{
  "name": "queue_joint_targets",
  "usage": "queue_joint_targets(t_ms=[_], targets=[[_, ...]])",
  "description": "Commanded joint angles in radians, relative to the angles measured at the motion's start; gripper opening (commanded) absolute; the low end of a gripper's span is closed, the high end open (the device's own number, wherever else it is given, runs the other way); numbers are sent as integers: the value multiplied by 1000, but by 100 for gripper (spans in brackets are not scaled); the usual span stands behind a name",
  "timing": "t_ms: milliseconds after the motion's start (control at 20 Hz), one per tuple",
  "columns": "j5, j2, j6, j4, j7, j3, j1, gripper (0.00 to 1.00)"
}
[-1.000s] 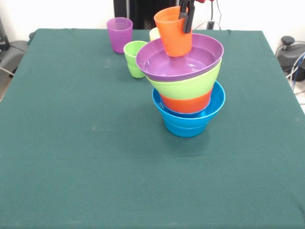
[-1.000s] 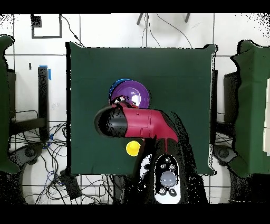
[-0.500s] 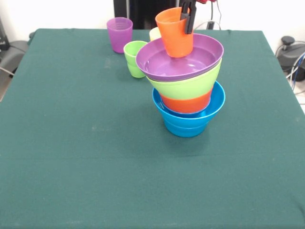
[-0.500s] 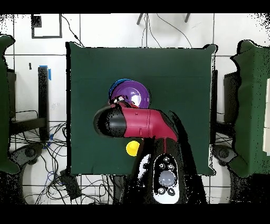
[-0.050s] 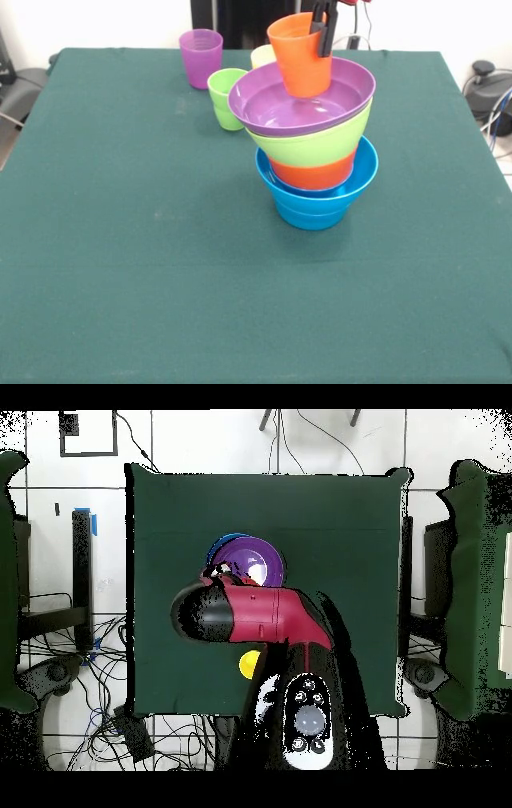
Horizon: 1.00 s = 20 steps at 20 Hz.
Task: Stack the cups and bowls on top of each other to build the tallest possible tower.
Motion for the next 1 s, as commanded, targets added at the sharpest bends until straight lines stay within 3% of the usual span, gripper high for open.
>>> queue_joint_targets(t_ms=[50, 1000], targets=[[-73, 57, -24, -73, -49, 51, 20, 0], [-88, 107, -13, -132, -82, 52, 8, 0]])
